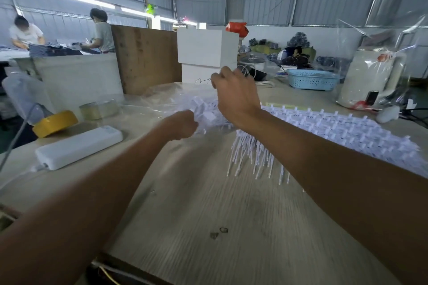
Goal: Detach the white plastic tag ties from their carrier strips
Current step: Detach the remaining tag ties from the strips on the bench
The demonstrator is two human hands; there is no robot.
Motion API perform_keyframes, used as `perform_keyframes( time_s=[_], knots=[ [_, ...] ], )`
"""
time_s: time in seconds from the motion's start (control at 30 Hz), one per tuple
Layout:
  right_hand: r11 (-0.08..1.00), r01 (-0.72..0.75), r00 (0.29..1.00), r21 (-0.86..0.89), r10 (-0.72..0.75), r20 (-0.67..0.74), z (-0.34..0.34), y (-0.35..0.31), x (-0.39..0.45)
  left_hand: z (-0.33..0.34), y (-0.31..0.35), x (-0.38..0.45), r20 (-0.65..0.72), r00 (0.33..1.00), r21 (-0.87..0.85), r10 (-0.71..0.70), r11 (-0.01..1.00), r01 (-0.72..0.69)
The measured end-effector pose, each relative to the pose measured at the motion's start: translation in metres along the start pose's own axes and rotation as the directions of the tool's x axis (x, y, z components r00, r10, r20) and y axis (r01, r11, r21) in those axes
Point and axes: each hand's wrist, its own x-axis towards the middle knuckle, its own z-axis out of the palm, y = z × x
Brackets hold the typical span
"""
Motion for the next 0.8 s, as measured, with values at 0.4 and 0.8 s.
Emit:
perform_keyframes(
  time_s=[0.4,0.8],
  knots=[
    [1.000,-0.021,1.000,0.021,0.021,-0.004,-0.014,0.019,0.033,0.004,0.014,0.007,0.034,0.993,-0.251,-0.113,0.961,0.118],
    [0.995,0.092,0.991,0.035,-0.088,-0.098,-0.020,0.027,0.017,-0.018,0.057,0.088,0.066,0.991,-0.593,-0.119,0.794,0.135]
  ],
)
